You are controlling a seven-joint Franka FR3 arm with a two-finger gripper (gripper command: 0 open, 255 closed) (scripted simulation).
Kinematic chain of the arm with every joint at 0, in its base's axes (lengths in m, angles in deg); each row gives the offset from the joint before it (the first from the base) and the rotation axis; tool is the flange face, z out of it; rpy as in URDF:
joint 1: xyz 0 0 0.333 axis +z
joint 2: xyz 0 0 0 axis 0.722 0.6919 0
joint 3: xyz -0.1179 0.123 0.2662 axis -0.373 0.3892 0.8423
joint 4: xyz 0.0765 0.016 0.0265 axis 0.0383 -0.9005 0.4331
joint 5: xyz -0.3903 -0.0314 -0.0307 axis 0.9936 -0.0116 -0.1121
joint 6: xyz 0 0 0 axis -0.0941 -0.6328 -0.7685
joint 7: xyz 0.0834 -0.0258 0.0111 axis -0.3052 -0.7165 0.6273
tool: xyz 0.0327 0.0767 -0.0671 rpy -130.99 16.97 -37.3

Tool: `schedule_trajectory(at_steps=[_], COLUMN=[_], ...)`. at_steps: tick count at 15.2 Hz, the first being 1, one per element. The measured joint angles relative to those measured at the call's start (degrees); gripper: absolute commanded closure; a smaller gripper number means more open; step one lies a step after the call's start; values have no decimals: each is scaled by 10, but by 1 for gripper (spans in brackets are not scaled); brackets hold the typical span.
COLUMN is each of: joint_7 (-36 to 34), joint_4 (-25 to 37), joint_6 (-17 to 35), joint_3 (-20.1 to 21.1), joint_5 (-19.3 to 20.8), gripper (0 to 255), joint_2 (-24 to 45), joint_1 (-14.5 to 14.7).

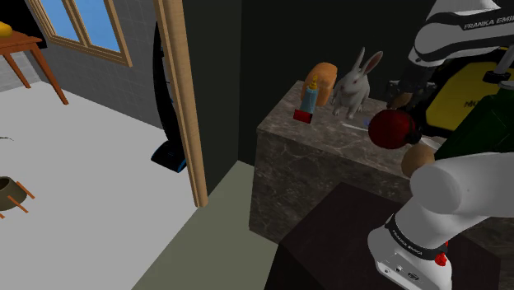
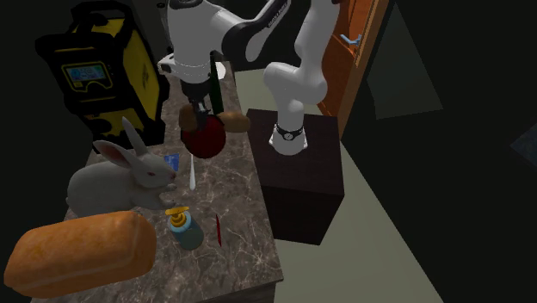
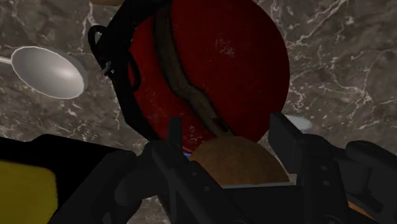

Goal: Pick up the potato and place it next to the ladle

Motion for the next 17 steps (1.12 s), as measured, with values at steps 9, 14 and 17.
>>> schedule_trajectory(at_steps=[9, 14, 17], joint_7=[132, 207, 254], joint_4=[22, 62, 95], joint_6=[11, 22, 68], joint_3=[-113, -180, -220], joint_5=[61, 82, 86], gripper=[255, 255, 255], joint_2=[-5, 25, 51], joint_1=[-61, -75, -77])
